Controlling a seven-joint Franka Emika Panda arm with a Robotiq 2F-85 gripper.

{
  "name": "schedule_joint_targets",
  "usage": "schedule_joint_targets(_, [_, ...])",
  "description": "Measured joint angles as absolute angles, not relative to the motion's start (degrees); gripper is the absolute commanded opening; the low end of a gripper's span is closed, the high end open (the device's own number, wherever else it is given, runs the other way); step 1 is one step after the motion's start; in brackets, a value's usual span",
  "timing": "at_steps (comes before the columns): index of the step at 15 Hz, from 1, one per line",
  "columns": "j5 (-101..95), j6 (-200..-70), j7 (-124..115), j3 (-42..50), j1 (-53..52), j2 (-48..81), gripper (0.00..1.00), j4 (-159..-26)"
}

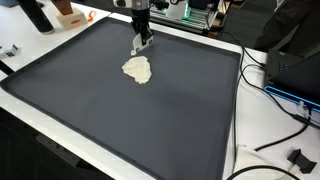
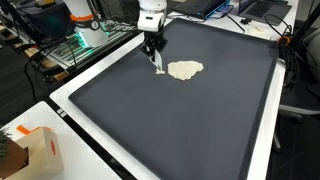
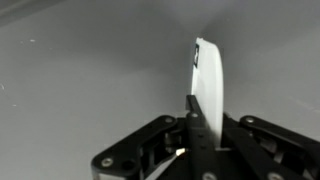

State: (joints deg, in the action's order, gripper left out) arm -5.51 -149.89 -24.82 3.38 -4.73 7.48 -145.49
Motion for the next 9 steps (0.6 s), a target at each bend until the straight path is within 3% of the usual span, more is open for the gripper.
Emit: schedule_joint_targets(9, [-13.8, -145.6, -32.5, 2.0, -5.1, 0.7, 0.01, -149.3])
